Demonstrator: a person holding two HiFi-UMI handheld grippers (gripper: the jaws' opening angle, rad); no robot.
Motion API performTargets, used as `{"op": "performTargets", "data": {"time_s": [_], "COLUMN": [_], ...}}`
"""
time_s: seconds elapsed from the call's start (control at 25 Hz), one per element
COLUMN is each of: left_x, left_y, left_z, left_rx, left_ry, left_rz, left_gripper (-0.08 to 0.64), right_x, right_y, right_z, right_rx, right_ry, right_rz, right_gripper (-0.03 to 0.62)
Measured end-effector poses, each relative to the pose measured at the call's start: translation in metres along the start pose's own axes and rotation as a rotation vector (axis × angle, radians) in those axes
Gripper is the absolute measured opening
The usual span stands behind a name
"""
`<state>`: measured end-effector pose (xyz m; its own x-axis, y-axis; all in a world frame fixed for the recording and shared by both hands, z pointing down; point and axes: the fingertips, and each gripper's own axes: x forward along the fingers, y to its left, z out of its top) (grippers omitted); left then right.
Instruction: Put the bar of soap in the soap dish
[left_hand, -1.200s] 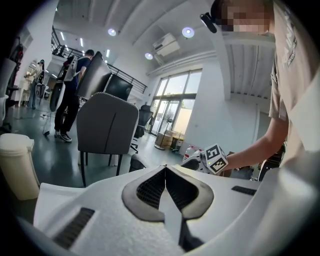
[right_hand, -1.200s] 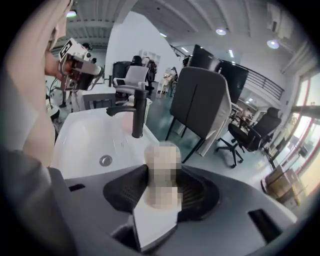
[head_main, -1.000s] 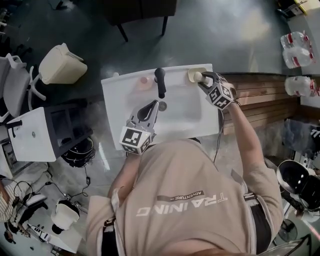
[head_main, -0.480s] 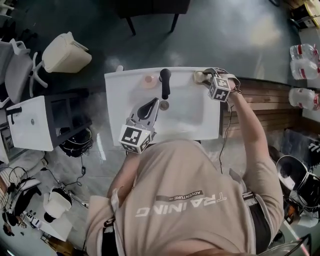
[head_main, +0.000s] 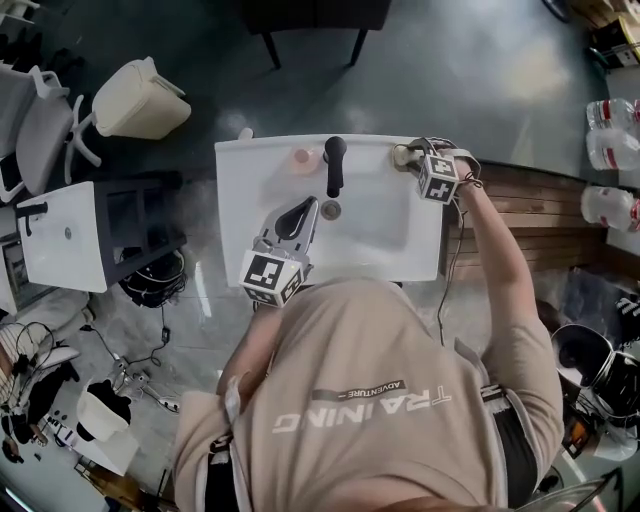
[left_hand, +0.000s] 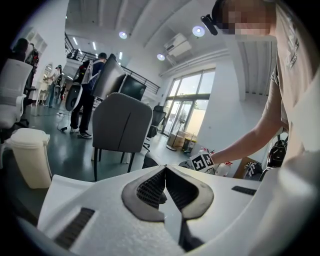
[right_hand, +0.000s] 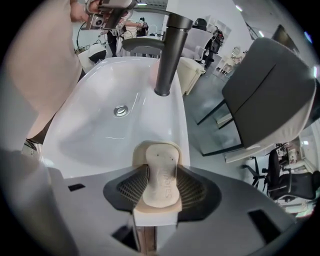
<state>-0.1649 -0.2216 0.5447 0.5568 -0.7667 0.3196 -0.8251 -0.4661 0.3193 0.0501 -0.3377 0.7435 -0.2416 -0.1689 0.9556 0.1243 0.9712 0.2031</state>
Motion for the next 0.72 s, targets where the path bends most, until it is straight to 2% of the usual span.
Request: {"op": "performTargets", "data": {"time_s": [0.2,0.4,0.52,0.64,0.72], "left_x": [-0.007,-0.016,-0.028,-0.04,-0.046], "left_y": [-0.009,-0.014,-0.017,-0.019,-0.017], "left_z": [0.01,0.017,0.015,0.013,0.012], "left_rx": [0.021,0.047,0.044,0.046,0.049], "left_ry": [-0.028,-0.056,-0.062,-0.06,-0.064], "left_rz": [-0.023,-0.047,-0.052,-0.055,-0.054], "left_gripper": [0.011,0.011,0.011,0.011,0.011], "right_x": [-0.024,-0.054,-0.069,-0.087,-0.099], "right_y": [0.0,0.007,0.026,0.049,0.063], "right_z": [0.009,0.015,0.014,0.019,0.025], "right_rx": [0.079,0.261,0.383,0.523,0.626], "right_ry": [-0.045,-0.13,-0.171,-0.247,-0.313], "right_rz": [-0.065,-0.146,-0.17,-0.202,-0.22], "right_gripper": [0.163,0.163,0.158,0.066,0.04]}}
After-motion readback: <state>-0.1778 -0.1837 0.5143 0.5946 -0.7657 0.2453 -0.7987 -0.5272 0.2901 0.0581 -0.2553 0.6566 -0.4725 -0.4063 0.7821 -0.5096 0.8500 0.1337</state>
